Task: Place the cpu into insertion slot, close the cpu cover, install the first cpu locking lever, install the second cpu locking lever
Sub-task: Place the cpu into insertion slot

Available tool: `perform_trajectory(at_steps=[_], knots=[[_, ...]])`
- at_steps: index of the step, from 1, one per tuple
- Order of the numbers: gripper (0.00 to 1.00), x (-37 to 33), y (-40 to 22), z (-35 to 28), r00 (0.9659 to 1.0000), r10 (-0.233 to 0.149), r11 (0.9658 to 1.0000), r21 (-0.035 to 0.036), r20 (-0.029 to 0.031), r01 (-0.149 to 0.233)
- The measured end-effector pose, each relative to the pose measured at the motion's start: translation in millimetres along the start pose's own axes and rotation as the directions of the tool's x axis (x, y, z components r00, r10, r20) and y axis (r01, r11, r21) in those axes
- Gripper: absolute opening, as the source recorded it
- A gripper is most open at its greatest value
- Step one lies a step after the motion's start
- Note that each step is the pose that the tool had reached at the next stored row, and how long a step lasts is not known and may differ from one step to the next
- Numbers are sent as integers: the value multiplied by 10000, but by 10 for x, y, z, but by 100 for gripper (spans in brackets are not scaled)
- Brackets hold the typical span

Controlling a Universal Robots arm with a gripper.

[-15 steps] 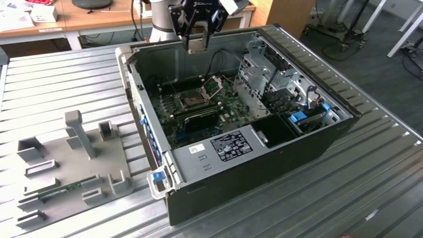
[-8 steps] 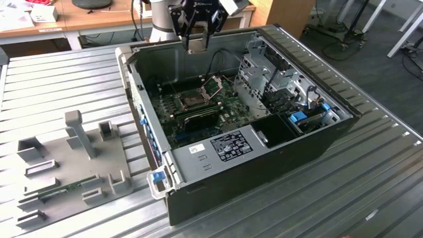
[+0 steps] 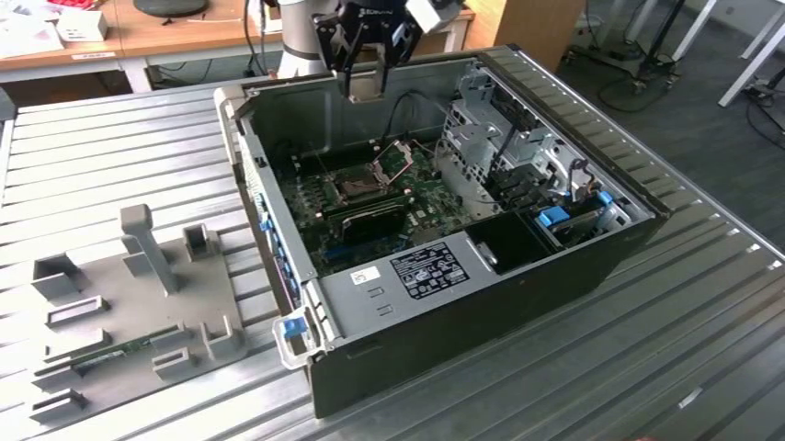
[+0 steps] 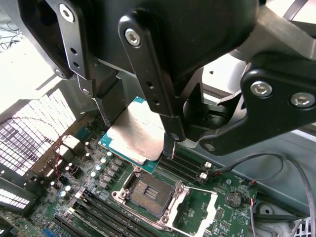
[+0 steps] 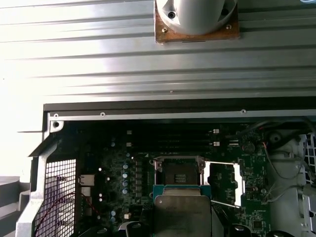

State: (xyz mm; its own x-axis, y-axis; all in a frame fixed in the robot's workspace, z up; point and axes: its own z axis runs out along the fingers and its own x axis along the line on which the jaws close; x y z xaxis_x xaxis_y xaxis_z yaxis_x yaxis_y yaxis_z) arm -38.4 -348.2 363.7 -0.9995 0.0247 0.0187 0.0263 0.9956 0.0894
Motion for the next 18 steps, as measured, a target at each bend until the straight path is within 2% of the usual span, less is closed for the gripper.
perform_trajectory(at_steps=[10,18], knots=[[54,6,-8,92,10000,2,10000,0,4,-2],[54,20,-14,156,10000,-9,10000,-1,90,9]])
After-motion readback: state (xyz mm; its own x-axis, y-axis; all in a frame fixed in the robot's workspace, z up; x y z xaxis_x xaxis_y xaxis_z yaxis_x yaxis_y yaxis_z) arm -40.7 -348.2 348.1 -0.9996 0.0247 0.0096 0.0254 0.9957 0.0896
